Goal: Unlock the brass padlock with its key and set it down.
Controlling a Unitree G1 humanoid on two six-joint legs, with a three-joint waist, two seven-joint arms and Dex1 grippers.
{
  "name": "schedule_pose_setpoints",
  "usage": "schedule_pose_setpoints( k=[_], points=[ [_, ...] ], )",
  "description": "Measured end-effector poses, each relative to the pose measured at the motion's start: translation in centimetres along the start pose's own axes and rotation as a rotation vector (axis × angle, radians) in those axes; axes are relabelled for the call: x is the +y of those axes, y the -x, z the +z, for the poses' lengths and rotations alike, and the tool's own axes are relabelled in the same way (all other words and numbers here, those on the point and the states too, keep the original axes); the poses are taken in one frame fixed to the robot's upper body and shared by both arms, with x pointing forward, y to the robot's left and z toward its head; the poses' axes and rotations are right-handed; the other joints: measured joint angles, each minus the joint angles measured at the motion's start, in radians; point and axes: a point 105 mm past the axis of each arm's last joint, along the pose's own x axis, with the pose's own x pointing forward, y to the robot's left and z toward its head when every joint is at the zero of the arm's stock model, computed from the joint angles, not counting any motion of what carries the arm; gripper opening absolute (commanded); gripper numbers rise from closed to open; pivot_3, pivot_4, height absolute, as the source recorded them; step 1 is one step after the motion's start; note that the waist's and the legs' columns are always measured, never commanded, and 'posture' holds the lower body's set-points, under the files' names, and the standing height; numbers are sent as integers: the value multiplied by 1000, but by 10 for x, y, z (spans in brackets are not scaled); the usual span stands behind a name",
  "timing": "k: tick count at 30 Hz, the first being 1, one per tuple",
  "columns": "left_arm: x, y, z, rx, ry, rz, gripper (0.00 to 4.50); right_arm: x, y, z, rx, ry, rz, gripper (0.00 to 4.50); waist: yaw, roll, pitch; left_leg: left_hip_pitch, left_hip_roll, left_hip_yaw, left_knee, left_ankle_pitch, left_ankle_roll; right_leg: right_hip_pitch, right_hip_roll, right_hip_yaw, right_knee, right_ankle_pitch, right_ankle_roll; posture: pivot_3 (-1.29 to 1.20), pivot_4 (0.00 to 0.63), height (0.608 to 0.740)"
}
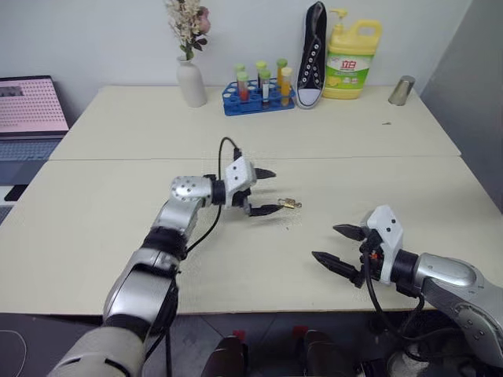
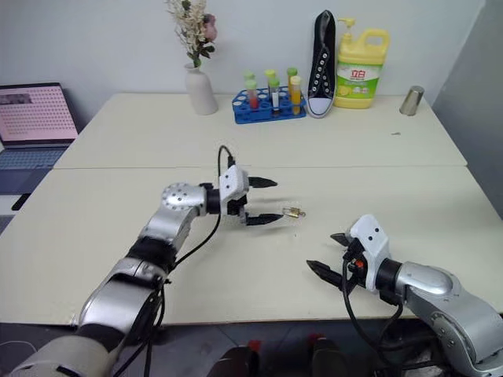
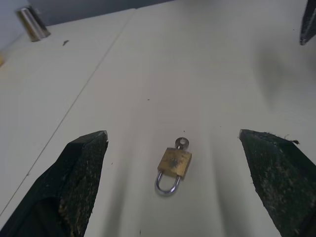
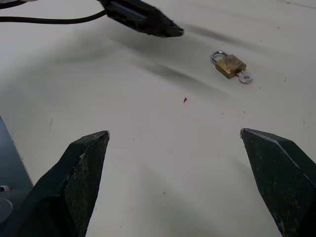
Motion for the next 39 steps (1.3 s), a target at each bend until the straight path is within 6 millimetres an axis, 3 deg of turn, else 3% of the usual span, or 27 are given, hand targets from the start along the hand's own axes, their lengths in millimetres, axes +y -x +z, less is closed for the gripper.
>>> schedule_pose_setpoints(
  k=[3,9,18,30,33,39],
  points=[
    [-7,-12,-11,56,19,-64,4500,4,2,-1,10,-35,-23,4457,-2,0,0,0,0,0,0,0,0,0,0,0,1,0,0,0,150,740],
    [-11,-16,-30,193,17,-107,4500,5,11,-2,3,-94,-80,4457,4,-1,1,0,-1,-1,1,0,0,0,0,-1,1,0,0,0,150,740],
    [-13,-37,-32,230,56,-77,4500,10,13,3,-19,-122,-96,4457,4,-1,1,0,0,-1,1,0,0,0,0,-1,1,0,0,0,150,740],
    [-7,-40,-33,310,106,-59,4500,16,17,3,-8,-147,-93,4457,3,-2,0,0,0,-1,1,0,0,1,0,-1,2,0,0,0,150,740],
    [-8,-40,-33,323,97,-80,3893,15,21,5,-10,-139,-94,4500,2,-2,0,1,0,-1,1,0,0,1,1,-1,2,0,0,0,150,740],
    [-13,-41,-35,358,69,-123,2062,9,30,14,-20,-99,-115,4500,2,-4,-1,6,0,-1,1,0,0,8,1,-1,1,0,1,0,150,740]
  ],
)
